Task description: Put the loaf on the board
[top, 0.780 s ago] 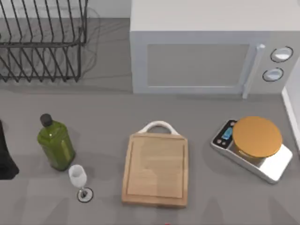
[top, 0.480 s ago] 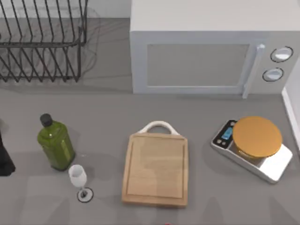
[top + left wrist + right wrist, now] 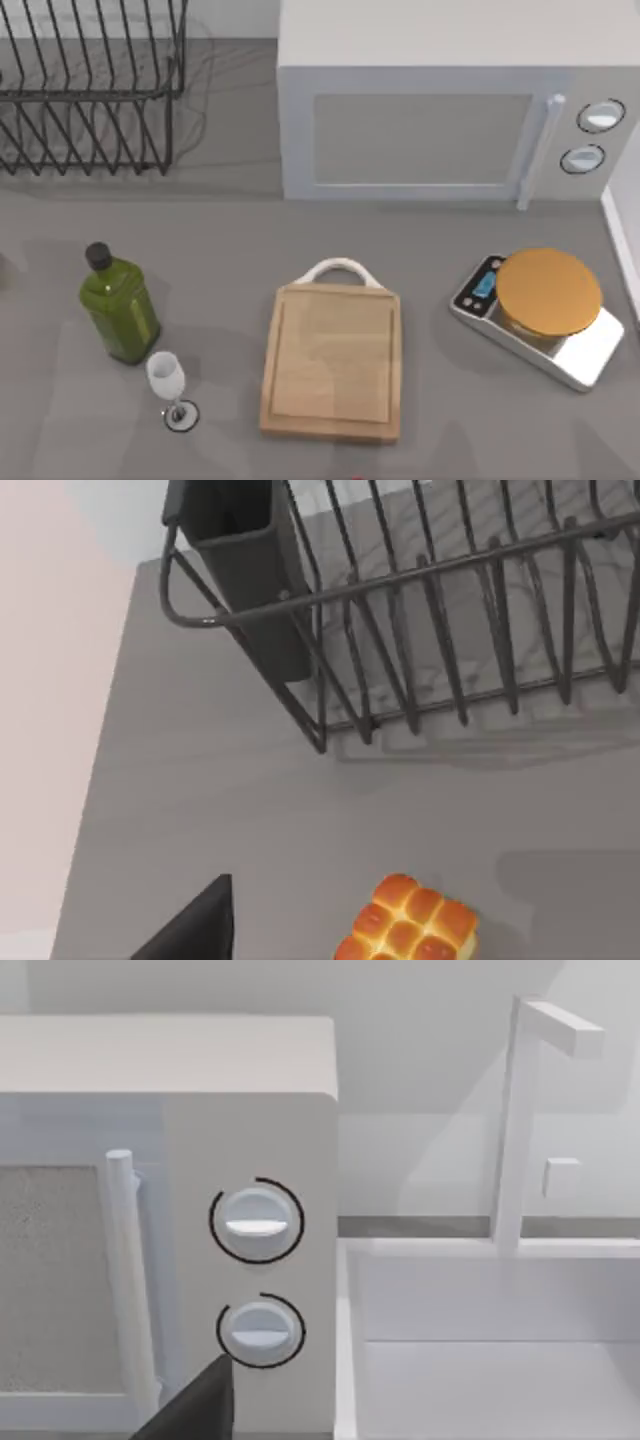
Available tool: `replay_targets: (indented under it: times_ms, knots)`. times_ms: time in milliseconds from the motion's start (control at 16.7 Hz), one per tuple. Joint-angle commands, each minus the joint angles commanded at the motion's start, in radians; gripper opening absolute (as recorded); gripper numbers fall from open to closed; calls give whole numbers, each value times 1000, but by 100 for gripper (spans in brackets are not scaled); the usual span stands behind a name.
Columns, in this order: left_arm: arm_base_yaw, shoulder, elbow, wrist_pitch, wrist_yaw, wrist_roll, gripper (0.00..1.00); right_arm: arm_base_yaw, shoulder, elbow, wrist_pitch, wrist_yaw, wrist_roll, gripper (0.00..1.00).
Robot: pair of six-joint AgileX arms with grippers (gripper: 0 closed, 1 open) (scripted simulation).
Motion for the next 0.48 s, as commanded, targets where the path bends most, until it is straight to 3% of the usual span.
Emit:
replay_targets:
  times_ms: [480]
  knots:
    - [79,947,612,-475,9,358,100,0,0,0,0,0,0,100]
